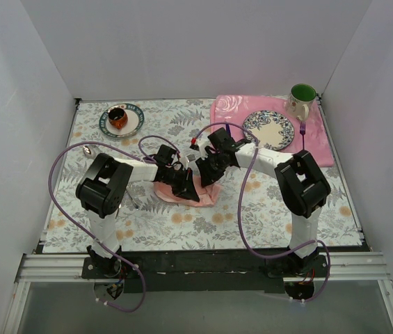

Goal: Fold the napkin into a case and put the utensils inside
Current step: Stuff the top corner of the smaller-rectangle-folded napkin into the folded napkin.

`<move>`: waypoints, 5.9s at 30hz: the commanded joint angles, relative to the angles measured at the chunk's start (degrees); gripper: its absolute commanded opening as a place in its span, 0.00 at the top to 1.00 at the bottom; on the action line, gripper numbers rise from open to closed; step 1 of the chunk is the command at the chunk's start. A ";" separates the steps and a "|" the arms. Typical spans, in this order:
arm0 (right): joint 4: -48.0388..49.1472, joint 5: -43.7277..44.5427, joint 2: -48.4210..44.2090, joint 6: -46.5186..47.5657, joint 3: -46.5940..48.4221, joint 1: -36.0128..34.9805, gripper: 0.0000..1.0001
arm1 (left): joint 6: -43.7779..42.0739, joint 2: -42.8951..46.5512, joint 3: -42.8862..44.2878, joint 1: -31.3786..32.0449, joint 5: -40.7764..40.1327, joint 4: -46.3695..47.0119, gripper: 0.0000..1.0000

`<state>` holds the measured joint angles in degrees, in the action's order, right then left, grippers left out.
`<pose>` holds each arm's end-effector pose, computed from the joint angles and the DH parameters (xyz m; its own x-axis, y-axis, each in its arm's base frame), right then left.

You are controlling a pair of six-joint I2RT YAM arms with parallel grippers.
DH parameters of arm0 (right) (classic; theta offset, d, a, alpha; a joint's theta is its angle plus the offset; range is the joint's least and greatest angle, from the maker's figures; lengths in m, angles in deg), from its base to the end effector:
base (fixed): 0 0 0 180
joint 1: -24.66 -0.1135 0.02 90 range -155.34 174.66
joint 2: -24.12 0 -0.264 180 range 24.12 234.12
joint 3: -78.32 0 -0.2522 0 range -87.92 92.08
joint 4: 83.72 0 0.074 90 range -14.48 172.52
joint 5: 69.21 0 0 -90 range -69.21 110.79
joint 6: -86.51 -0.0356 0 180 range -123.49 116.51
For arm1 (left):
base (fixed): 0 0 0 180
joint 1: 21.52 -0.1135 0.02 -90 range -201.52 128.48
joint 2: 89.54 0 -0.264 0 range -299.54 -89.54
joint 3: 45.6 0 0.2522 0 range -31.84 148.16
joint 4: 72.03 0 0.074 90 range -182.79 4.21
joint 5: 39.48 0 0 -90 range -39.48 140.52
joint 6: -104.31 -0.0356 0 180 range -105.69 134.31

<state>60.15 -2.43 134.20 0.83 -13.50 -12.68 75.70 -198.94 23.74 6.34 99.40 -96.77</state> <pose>0.3104 0.2545 0.1769 -0.6181 -0.5586 -0.5532 -0.7721 0.5636 0.2936 0.2900 -0.1836 0.1121 -0.9018 -0.1764 0.3945 -0.4193 0.5778 -0.7002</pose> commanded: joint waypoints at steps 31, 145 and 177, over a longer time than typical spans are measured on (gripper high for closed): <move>-2.06 7.85 1.02 5.78 1.26 -3.17 0.99 | 2.95 1.30 1.73 -2.45 2.27 -0.70 1.00; 3.30 14.52 -6.99 5.00 -2.61 -0.98 0.70 | 8.14 -10.57 20.37 -0.43 -7.84 -18.11 1.00; 6.72 11.45 -7.34 5.88 -4.45 -2.21 0.99 | 10.16 -4.76 22.29 -0.79 -4.15 -18.37 1.00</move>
<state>63.48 11.51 130.58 5.09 -17.00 -14.47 85.71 -208.54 43.69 5.62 93.85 -114.10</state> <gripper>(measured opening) 0.024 0.026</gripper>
